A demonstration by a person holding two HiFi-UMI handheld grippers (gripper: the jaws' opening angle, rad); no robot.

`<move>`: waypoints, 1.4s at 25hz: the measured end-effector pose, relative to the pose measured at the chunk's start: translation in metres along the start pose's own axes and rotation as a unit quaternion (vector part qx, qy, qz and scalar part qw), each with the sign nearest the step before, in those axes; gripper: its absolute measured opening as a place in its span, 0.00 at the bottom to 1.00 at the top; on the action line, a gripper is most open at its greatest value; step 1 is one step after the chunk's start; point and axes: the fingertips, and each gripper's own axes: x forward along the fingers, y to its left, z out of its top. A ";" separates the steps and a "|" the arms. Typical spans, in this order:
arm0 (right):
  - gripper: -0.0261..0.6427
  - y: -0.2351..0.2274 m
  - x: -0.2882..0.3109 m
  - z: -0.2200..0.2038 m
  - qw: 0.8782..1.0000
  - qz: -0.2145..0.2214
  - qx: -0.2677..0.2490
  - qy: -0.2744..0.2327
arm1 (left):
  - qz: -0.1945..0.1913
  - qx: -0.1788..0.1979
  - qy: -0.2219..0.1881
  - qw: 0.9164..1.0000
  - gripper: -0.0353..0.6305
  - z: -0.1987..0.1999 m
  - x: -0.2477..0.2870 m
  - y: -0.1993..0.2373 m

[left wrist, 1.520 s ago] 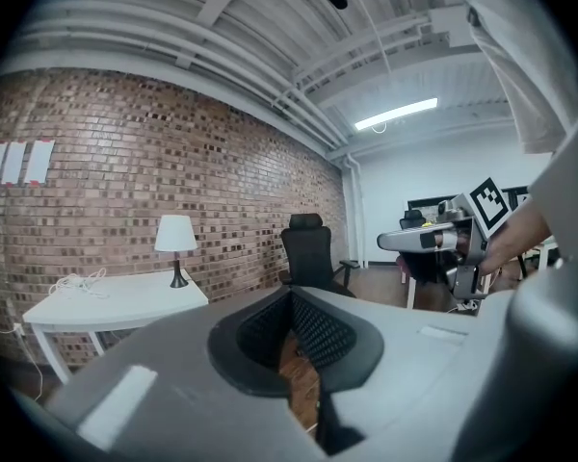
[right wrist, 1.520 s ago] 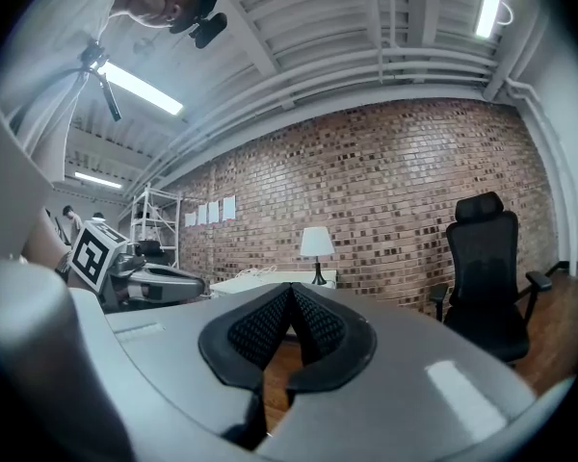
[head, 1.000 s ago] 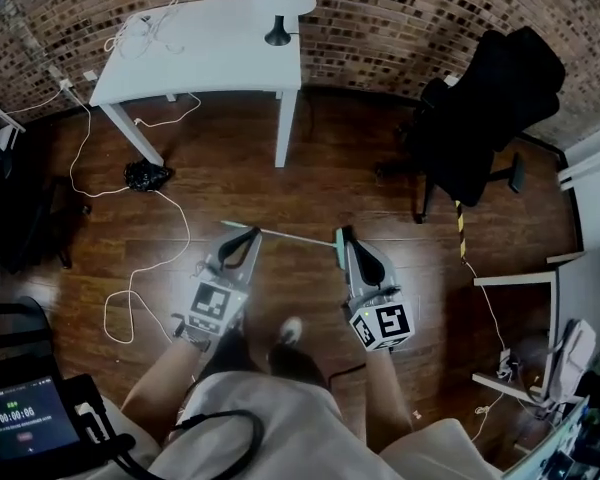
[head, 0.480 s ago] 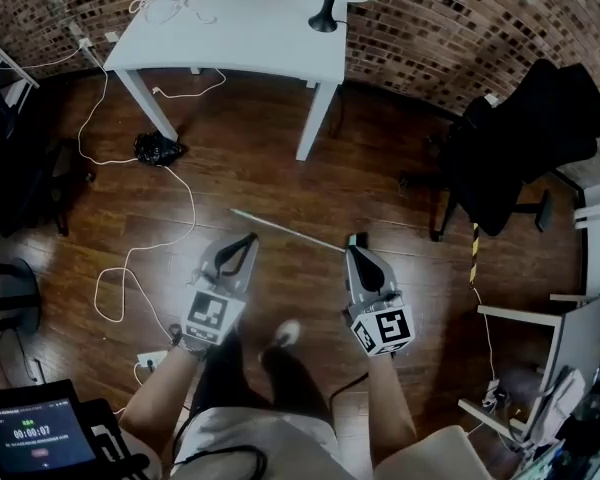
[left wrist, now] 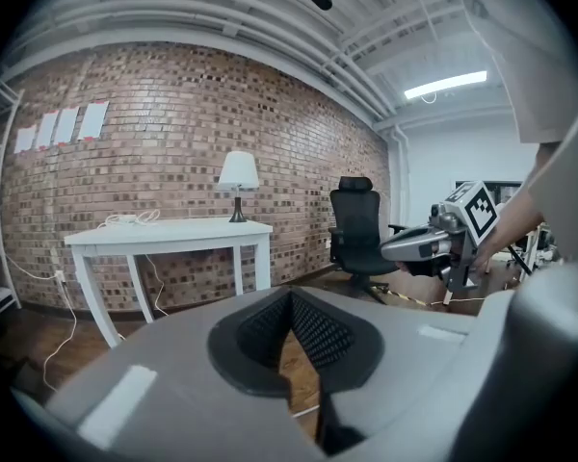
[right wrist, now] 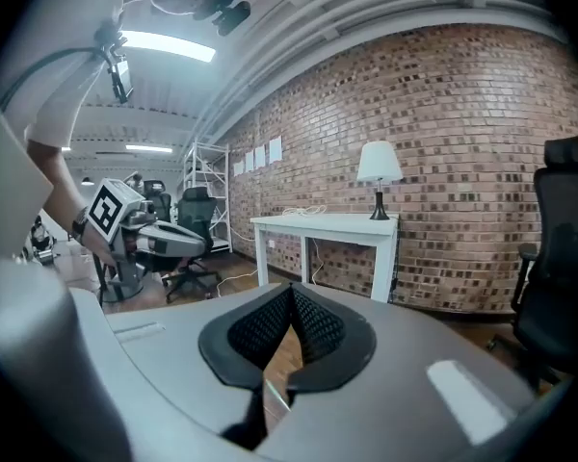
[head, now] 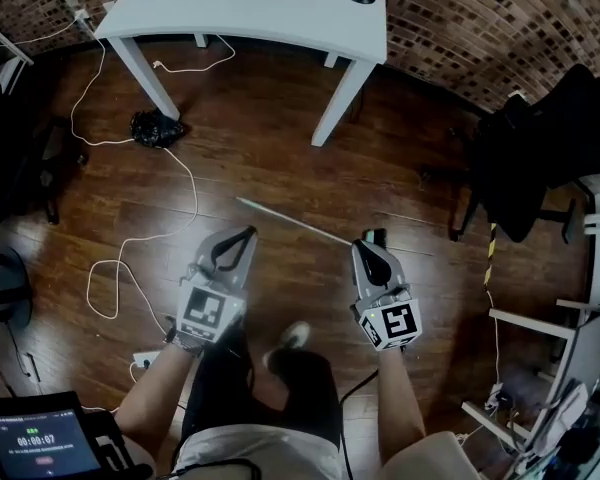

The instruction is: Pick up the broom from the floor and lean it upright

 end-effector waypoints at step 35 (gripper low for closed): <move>0.06 -0.014 0.231 -0.417 0.993 0.090 -0.029 0.074 | 0.101 -0.095 0.027 0.990 0.05 -0.414 0.142 0.046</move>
